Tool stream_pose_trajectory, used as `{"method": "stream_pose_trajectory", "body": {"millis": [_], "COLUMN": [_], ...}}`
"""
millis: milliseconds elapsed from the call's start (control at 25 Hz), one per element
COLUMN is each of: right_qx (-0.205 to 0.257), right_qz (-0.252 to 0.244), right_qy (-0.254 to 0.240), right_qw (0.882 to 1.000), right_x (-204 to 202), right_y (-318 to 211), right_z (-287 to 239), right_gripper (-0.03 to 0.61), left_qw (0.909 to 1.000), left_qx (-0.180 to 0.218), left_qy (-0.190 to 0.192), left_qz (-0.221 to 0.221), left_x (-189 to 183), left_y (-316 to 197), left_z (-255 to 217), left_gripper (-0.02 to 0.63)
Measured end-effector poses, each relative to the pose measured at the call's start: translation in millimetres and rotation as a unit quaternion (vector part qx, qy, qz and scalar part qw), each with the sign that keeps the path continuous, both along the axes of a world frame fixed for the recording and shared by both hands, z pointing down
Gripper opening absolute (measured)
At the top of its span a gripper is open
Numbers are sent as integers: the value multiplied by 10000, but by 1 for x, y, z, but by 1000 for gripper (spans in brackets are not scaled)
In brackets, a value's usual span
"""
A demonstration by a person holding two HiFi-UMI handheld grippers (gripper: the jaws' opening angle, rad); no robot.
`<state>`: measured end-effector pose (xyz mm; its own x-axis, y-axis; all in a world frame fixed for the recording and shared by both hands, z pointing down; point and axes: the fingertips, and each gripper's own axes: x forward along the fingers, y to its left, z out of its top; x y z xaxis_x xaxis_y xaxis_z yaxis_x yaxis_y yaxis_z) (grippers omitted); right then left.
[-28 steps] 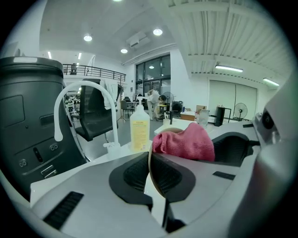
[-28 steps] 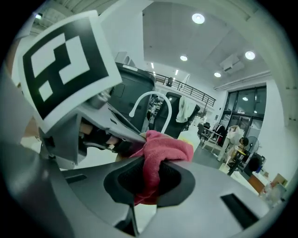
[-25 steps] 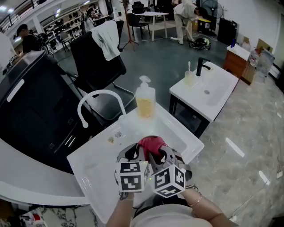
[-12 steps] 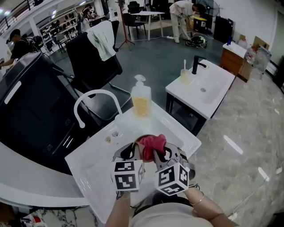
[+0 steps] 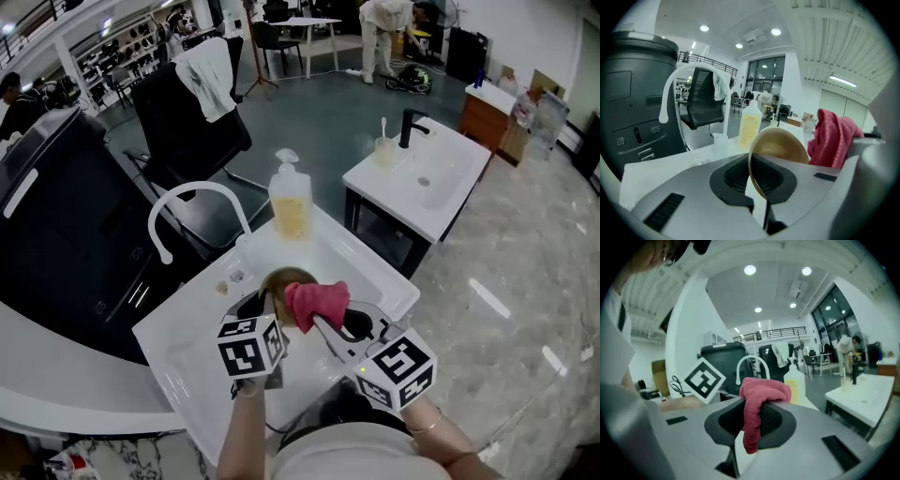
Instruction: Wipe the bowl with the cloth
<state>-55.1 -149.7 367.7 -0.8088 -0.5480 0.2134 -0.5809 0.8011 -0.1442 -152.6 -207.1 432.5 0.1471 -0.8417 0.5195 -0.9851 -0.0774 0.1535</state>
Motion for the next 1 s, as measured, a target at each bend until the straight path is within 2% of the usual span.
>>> {"method": "stream_pose_trajectory", "body": {"millis": [120,320,400,720,1000], "right_qx": [-300,-416,-387,-145,-140], "right_qz": [-388,-303,-231,13,356], "right_qy": [-238,388,688,1068,1080], "right_qw": [9985,9979,9966,9942,9934], "right_x": [-21,-33,-32,-20,5], "right_y": [12,9,6,1,-11], "right_z": [12,46,55,62,61], "right_gripper": [52,52,52,52,52], "left_qw": [9995,9955,9942,9956,9962], "left_qx": [-33,-64,-86,-127,-200], "left_qy": [289,935,1068,926,840], "left_qz": [-83,-108,-97,-99,-135], "left_x": [1,7,9,9,7], "left_y": [-3,1,5,8,8], "left_z": [3,4,3,6,10], "left_gripper": [28,28,28,28,28]}}
